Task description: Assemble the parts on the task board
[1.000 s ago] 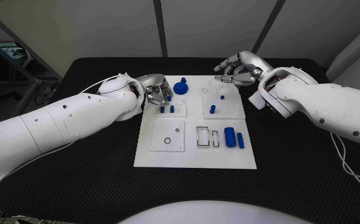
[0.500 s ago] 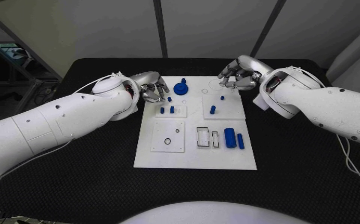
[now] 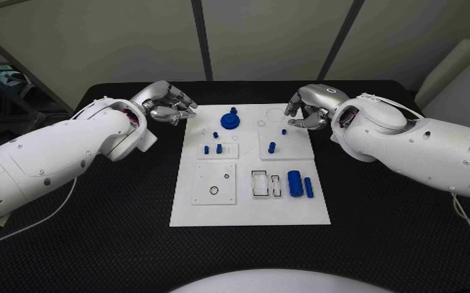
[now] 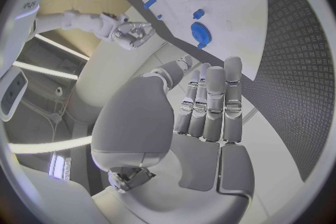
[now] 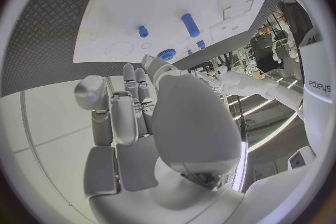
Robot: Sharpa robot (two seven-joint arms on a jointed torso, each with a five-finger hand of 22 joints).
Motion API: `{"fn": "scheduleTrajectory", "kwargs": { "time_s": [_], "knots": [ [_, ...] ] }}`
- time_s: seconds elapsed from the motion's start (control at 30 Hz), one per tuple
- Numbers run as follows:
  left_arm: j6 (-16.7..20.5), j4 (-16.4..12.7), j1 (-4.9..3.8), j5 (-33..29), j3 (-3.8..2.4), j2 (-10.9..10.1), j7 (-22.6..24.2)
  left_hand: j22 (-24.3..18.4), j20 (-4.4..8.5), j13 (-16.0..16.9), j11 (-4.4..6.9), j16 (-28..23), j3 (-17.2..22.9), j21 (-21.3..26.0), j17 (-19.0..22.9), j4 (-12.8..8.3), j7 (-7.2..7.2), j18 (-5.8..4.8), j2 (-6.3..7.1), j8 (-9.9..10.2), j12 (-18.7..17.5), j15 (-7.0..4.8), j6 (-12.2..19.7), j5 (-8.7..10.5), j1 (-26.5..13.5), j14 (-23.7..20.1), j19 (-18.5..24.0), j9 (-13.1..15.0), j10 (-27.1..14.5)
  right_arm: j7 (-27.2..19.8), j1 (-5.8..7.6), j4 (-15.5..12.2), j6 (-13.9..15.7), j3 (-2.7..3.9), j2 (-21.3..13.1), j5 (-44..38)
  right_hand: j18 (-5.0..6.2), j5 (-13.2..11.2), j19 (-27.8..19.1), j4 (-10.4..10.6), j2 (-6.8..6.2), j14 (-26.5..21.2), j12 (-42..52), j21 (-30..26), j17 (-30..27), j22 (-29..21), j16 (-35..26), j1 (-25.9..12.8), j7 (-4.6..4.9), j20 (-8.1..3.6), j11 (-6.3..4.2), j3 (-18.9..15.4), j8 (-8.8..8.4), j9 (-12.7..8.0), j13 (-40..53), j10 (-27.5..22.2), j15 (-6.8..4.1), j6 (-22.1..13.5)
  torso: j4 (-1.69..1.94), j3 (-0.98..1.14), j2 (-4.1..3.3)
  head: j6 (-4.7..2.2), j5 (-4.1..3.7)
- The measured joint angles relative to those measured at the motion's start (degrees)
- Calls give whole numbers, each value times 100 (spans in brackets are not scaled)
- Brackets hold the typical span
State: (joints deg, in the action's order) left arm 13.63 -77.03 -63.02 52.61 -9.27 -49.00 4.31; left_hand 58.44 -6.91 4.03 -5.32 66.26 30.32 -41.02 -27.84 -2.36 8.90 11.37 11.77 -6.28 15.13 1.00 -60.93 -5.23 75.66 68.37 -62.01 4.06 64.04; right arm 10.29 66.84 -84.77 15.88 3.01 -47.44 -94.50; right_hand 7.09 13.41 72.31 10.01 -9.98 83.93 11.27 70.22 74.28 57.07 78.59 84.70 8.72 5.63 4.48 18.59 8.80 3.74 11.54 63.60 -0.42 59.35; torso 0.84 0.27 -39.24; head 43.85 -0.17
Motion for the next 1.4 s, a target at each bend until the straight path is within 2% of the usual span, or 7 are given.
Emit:
{"fn": "scheduleTrajectory", "kwargs": {
  "time_s": [0.2, 0.23, 0.4, 0.43, 0.73, 1.27, 1.4],
  "knots": [
    [172, -41, 14, -1406, -4, -108, 555, -261, -46, -5, -46, -663, -161, 456, 583, 16, 9, -6, -51, 66, 29, 50, -50, 0, -106, -492, 315, -17, -101, 200, -131, 9, -79, -33, 84, -434, 1, 0, 3, -4, -34, 22, -90, 45, -96, 53, 0, -34, 9, 3, 24, 35, -60, 0, -99, -24, 22, -85, 1, -1, -4, -1, -13],
    [203, -65, 22, -1671, -4, -130, 665, -320, -55, -10, -59, -767, -193, 545, 648, 17, 9, -276, -56, 89, 29, 64, -50, 0, -110, -524, 346, -16, -143, 233, -154, 10, -99, -35, 103, -493, 0, 0, 14, -4, -34, 22, -95, 45, -98, 53, 0, -34, 9, 15, 23, 35, -60, 0, -103, -24, 22, -85, 1, 2, -5, -2, -13],
    [310, -197, 53, -2494, -4, -196, 1042, -415, -67, -13, -55, -901, -234, 651, 746, 15, 9, -249, -56, 91, 29, 64, -51, 0, -110, -524, 358, -18, -149, 331, -217, 17, -163, -51, 170, -651, 1, 0, 20, -19, -58, 0, -121, 45, -104, 55, 0, -58, 30, 21, 44, 50, -84, 0, -147, -45, 43, -105, -1, 4, -9, 1, 24],
    [327, -218, 60, -2611, -5, -203, 1098, -429, -67, -13, -55, -901, -252, 666, 755, 15, 9, 21, -58, 91, 29, 64, -50, 0, -112, -524, 358, -22, -149, 342, -221, 22, -173, -51, 181, -672, 1, 0, 20, -29, -58, 0, -121, 45, -104, 60, 0, -58, 30, 21, 45, 60, -84, 0, -155, -45, 43, -105, -2, 3, -9, 2, 29],
    [431, -334, 93, -3218, -5, -249, 1408, -436, -75, -13, -55, -901, -284, 674, 773, 15, 9, 9, -102, 115, 29, 65, -50, 0, -108, -524, 320, -21, -149, 372, -236, 80, -290, -51, 307, -769, 1, 0, 20, -86, -57, 0, -121, 67, -104, 86, -1, -58, 29, 21, 44, 147, -84, 8, -223, -45, 43, -105, -4, 2, -9, 5, 47],
    [459, -363, 101, -3458, -5, -237, 1532, -466, -89, -25, -72, -990, -307, 704, 825, -8, 25, 8, -131, 115, 29, 65, -65, 0, -79, -523, 293, -21, -238, 362, -254, 248, -491, -40, 442, -794, 2, -210, 112, -449, 65, 0, -120, 301, -15, 416, 109, 129, -47, -11, -29, 606, -84, 48, -331, 397, 43, 251, -6, -1, -10, 42, 28],
    [455, -360, 101, -3474, -5, -232, 1532, -480, -89, -30, -84, -1017, -307, 718, 858, -8, 25, 8, -161, 139, 29, 66, -65, 0, -48, -523, 293, -21, -283, 363, -252, 262, -523, -35, 459, -800, -90, -210, 131, -497, 71, 22, -121, 333, -15, 456, 109, 135, -52, 9, -39, 655, -59, 48, -340, 449, 21, 307, -7, -1, -10, 49, 18]
  ]
}}
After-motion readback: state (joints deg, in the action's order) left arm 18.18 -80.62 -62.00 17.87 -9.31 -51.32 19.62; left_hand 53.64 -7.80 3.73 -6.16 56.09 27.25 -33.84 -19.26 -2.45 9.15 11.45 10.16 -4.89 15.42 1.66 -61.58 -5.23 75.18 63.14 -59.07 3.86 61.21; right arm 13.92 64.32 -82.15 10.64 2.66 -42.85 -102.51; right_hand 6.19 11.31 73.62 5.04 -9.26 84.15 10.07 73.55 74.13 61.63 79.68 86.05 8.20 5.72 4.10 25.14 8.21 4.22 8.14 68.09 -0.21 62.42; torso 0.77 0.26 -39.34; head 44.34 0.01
